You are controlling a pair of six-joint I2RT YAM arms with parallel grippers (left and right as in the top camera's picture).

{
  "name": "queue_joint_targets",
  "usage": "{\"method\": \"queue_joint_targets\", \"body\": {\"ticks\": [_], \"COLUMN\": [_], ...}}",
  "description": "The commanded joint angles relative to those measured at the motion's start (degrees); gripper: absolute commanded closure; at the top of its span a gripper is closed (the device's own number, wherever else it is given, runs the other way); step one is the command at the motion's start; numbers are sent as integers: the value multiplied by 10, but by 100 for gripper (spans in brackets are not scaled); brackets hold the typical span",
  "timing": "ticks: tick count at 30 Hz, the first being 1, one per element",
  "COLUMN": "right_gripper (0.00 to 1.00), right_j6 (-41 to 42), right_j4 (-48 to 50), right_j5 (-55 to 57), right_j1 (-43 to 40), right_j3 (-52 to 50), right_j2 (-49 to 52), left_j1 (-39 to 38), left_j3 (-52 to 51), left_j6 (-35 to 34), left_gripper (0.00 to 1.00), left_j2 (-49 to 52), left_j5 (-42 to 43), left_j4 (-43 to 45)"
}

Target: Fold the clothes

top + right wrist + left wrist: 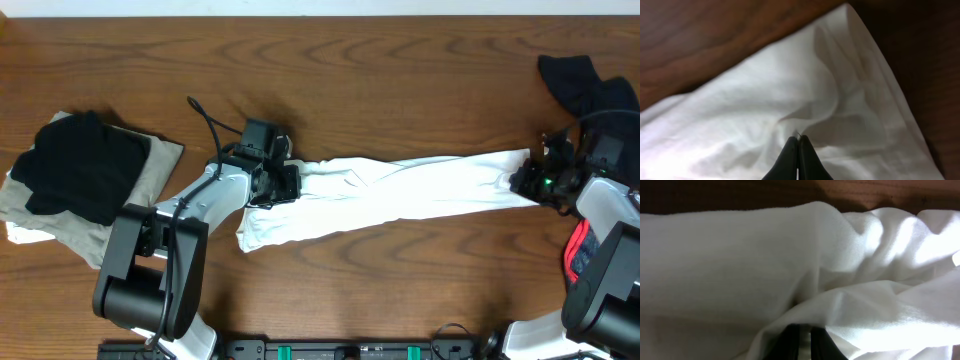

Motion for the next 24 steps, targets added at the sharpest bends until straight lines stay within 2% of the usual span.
{"method": "queue_joint_targets", "body": {"ticks": [1, 10, 19, 24], "right_gripper": [99, 99, 99, 99], "right_j6": [21, 30, 66, 56], "right_j4": [5, 28, 107, 83], "right_j5": [-37, -43, -72, -55], "right_j1": [1, 1, 3, 8], "right_j3": [34, 114, 122, 122], "right_j2": [0, 0, 0, 1], "left_j1": [12, 12, 12, 12], "left_j3": [-24, -24, -24, -24], "left_j6": [12, 12, 12, 12], "left_gripper": [88, 88, 87, 87], "left_j2": [29, 29, 29, 29], "left_j5": [-84, -85, -85, -85], "left_j4": [-19, -18, -18, -18]}}
